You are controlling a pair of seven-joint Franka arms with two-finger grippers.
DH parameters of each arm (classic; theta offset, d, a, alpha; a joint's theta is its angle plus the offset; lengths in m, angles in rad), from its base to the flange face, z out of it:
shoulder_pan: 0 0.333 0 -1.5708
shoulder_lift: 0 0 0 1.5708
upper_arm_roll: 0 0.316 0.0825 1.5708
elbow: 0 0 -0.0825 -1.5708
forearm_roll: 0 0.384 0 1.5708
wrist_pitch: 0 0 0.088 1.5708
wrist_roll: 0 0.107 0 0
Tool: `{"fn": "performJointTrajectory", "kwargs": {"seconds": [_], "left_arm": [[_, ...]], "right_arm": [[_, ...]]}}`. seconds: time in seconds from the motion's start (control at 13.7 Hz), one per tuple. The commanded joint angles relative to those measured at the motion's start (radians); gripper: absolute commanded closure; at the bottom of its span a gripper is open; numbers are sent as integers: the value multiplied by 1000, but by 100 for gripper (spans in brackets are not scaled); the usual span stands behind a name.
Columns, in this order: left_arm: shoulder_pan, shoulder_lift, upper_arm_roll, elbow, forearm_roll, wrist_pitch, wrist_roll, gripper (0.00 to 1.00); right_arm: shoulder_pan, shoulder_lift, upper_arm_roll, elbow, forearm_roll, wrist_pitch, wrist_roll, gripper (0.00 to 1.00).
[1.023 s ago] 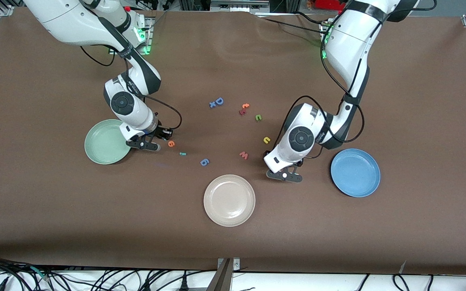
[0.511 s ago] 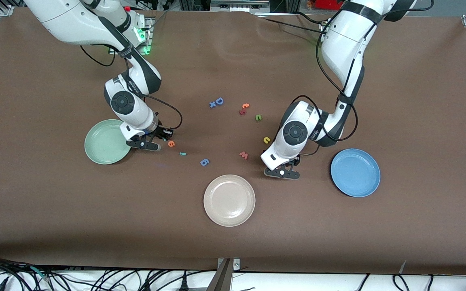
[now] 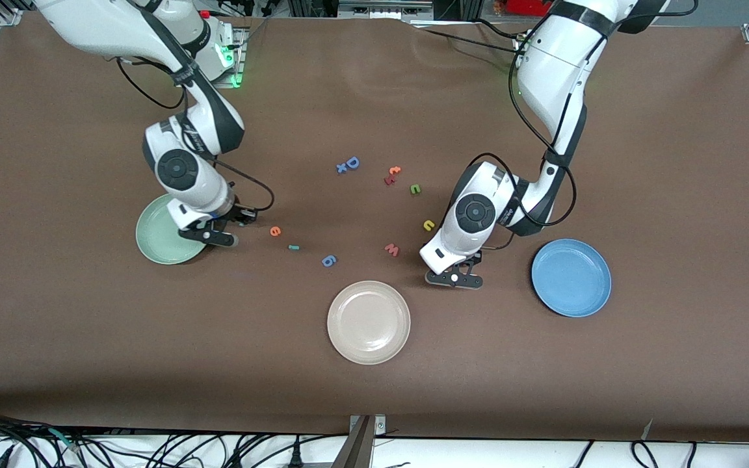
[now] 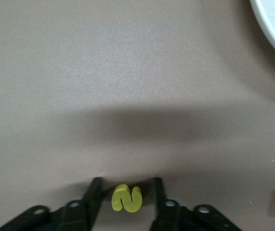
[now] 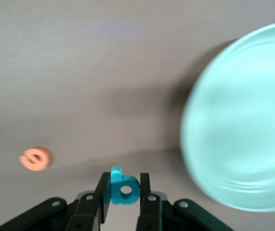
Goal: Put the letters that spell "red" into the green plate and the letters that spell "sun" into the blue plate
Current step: 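Lower the teal b onto the green plate and open the right gripper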
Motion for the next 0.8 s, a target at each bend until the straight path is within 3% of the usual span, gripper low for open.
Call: {"fn": "performJointTrajectory", "kwargs": {"seconds": [0.0, 0.37, 0.73], "left_arm": [[-6, -20, 2, -31, 35, 15, -30, 62], [-6, -20, 3, -33, 35, 15, -44, 77], [15, -29, 6, -19, 34, -2, -45, 87]], "right_arm": [[-92, -58, 1, -4, 73, -69, -214, 80], [-122, -55, -137, -12, 109, -72, -489, 80], [-125, 0, -231, -21, 109, -49, -604, 79]]}}
